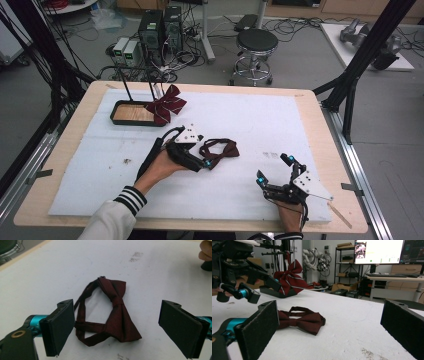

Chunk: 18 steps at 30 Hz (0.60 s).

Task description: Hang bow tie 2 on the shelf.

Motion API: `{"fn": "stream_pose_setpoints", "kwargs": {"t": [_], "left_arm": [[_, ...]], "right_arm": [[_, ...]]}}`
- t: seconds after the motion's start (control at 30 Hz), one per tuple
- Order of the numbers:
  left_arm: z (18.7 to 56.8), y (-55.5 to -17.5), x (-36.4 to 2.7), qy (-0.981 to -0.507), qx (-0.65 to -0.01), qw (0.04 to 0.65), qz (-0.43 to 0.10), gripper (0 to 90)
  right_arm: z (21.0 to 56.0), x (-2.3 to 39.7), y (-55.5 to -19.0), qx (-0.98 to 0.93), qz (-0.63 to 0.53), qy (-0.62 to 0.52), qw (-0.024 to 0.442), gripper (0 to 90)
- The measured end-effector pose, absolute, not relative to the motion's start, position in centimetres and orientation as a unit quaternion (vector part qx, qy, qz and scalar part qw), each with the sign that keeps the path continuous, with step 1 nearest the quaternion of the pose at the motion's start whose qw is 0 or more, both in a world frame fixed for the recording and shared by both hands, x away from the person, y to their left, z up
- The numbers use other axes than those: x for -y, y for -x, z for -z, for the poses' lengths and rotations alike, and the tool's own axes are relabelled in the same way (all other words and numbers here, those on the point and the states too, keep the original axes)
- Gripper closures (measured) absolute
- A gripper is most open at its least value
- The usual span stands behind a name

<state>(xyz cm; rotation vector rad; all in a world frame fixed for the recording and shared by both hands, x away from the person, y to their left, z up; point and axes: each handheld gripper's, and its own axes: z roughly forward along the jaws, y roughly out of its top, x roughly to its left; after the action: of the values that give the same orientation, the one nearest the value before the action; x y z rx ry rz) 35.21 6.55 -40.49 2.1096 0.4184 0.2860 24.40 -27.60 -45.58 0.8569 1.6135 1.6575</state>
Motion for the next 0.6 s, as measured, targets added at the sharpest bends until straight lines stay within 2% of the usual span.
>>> {"fn": "stream_pose_setpoints", "kwargs": {"t": [0.6], "left_arm": [[42.2,-36.3,-5.4,-0.9,-0.165,0.398,-0.069,28.8]], "right_arm": [[45.6,27.6,-24.4,-0.617,-0.634,-0.328,0.331,0.8]]}}
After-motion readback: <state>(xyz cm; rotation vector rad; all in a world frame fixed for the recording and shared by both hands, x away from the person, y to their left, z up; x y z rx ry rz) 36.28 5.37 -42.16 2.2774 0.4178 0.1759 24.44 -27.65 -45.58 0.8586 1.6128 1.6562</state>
